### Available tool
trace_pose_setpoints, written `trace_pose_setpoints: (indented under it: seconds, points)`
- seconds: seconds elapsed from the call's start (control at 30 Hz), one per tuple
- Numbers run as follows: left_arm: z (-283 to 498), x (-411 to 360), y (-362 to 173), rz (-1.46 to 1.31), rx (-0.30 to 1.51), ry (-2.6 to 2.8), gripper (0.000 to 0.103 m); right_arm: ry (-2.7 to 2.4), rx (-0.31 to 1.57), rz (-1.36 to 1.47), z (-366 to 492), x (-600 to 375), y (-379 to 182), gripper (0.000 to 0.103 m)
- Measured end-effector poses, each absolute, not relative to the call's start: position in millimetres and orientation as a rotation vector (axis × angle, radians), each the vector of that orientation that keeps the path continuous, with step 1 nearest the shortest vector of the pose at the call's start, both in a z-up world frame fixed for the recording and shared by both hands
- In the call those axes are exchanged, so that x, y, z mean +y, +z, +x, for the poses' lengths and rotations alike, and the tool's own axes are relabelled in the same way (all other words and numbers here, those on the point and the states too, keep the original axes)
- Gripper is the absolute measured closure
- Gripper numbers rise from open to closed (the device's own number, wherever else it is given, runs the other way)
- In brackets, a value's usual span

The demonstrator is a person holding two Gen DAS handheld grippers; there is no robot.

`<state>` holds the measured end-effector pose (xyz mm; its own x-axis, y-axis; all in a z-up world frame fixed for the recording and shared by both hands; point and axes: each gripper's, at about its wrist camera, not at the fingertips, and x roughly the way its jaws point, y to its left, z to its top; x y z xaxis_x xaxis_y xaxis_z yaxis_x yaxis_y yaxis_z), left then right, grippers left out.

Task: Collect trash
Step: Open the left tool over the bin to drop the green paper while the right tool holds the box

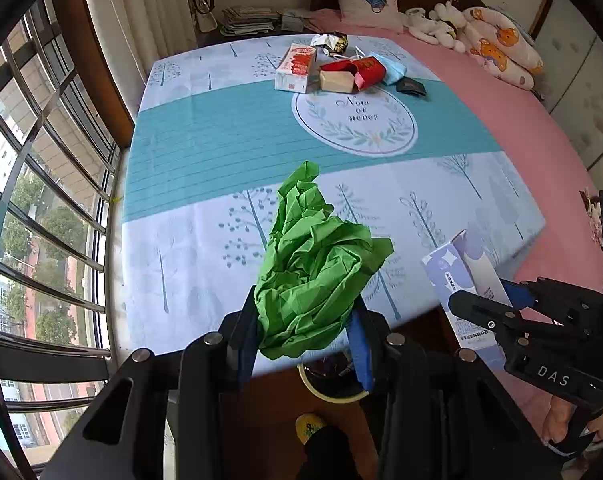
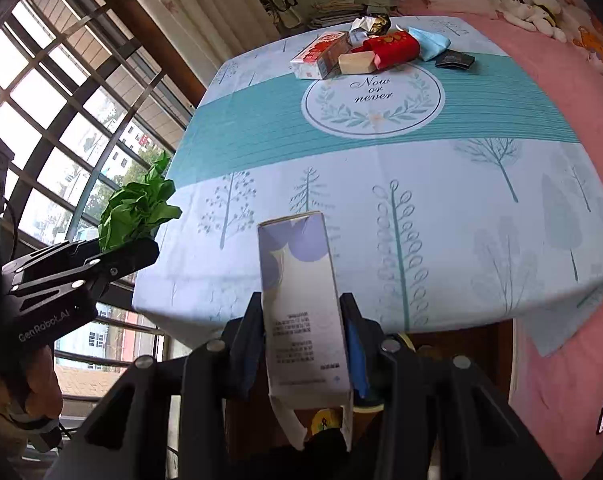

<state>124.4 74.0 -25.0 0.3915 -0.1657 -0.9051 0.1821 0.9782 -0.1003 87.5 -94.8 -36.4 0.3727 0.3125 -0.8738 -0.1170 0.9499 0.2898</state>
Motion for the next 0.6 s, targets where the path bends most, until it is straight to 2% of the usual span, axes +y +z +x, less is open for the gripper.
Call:
trace_pose_setpoints:
  seconds: [0.37, 0.6]
  points:
    - [58.3, 62.7, -43.5, 0.024, 1.192, -0.236, 0.065, 0.275, 1.195, 0.153, 44.0, -105.0, -34.7, 0.066]
    - [31.2, 40.4, -84.8, -0.045, 1.238, -0.196, 0.065, 0.317, 1.255, 0.150, 19.3, -117.4, -78.1, 0.066]
